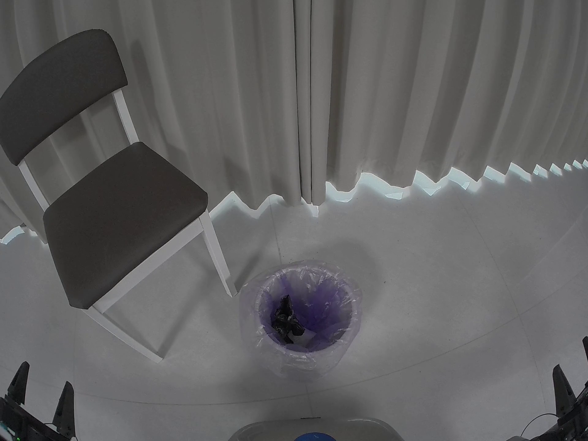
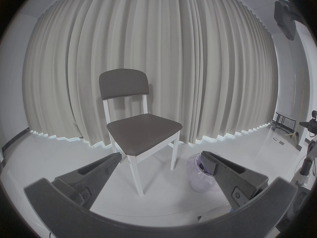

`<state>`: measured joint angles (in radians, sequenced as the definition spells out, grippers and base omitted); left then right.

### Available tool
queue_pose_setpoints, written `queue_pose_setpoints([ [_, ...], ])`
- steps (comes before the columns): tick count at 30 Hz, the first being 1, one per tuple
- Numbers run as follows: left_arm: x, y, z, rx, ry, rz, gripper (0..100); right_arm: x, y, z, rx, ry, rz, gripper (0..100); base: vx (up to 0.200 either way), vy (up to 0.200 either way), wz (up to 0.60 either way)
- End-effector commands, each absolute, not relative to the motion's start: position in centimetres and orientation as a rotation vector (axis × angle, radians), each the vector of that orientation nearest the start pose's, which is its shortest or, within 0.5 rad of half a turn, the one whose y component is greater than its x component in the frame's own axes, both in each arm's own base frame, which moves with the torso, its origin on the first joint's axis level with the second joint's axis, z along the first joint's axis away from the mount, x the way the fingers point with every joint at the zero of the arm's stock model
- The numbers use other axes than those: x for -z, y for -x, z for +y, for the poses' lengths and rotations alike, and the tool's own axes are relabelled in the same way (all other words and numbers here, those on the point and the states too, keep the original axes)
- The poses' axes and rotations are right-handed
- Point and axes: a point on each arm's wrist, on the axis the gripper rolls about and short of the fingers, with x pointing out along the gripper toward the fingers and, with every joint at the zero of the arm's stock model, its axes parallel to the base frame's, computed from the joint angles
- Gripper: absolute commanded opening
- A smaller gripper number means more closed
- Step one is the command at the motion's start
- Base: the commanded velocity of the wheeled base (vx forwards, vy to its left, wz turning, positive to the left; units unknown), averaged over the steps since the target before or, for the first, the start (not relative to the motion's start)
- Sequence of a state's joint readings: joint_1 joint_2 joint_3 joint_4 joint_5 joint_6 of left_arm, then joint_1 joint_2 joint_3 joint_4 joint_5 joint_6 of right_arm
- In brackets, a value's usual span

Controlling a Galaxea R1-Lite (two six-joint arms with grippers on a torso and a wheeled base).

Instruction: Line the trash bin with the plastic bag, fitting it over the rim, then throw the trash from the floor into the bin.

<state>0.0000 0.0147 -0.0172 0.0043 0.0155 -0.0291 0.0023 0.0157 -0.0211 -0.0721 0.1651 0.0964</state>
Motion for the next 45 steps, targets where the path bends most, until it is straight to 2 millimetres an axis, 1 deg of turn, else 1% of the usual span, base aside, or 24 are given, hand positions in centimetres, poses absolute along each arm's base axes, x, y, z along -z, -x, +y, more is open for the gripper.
queue_pose_setpoints([
  [1,-7.6,2.3,0.0,-0.018,0.040,0.001,100,-8.4,2.4,0.5,-0.235,-0.088,-0.062,100,0.000,0.000,0.00],
  [5,-7.6,2.3,0.0,-0.018,0.040,0.001,100,-8.4,2.4,0.5,-0.226,-0.055,-0.077,100,0.000,0.000,0.00],
  [8,-7.6,2.3,0.0,-0.018,0.038,0.001,100,-8.7,2.4,0.4,-0.181,-0.021,-0.109,100,0.000,0.000,0.00],
  [12,-7.6,2.3,0.0,-0.018,0.041,0.001,100,-8.0,2.3,0.2,-0.091,-0.035,-0.040,100,0.000,0.000,0.00],
  [17,-7.6,2.3,0.0,-0.018,0.040,0.001,100,-8.2,2.3,0.1,-0.045,-0.060,-0.058,100,0.000,0.000,0.00],
  [23,-7.6,2.3,0.0,-0.018,0.037,0.003,100,-8.2,2.3,0.3,-0.126,-0.086,-0.062,100,0.000,0.000,0.00],
  [25,-7.6,2.3,0.0,-0.018,0.038,0.003,100,-8.2,2.4,0.4,-0.193,-0.080,-0.058,100,0.000,0.000,0.00],
  [29,-7.6,2.3,0.0,-0.018,0.034,0.001,100,-8.2,2.3,0.4,-0.201,-0.041,-0.056,100,0.000,0.000,0.00],
  [31,-7.6,2.3,0.0,-0.014,0.026,0.001,100,-8.1,2.3,0.4,-0.161,-0.012,-0.055,100,0.000,0.000,0.00],
  [34,-7.5,2.3,0.0,-0.011,0.002,0.003,100,-8.1,2.3,0.0,-0.003,0.051,-0.051,100,0.000,0.000,0.00],
  [35,-7.6,2.3,0.0,-0.011,0.002,0.002,100,-8.1,2.3,0.0,0.015,0.049,-0.049,100,0.000,0.000,0.00],
  [39,-7.6,2.3,0.0,-0.015,0.017,0.001,100,-7.5,2.3,0.0,0.014,-0.006,0.015,100,0.000,0.000,0.00],
  [45,-7.5,2.3,0.0,-0.015,0.017,0.004,100,-7.5,2.3,0.0,0.012,-0.008,0.008,100,0.000,0.000,0.00],
])
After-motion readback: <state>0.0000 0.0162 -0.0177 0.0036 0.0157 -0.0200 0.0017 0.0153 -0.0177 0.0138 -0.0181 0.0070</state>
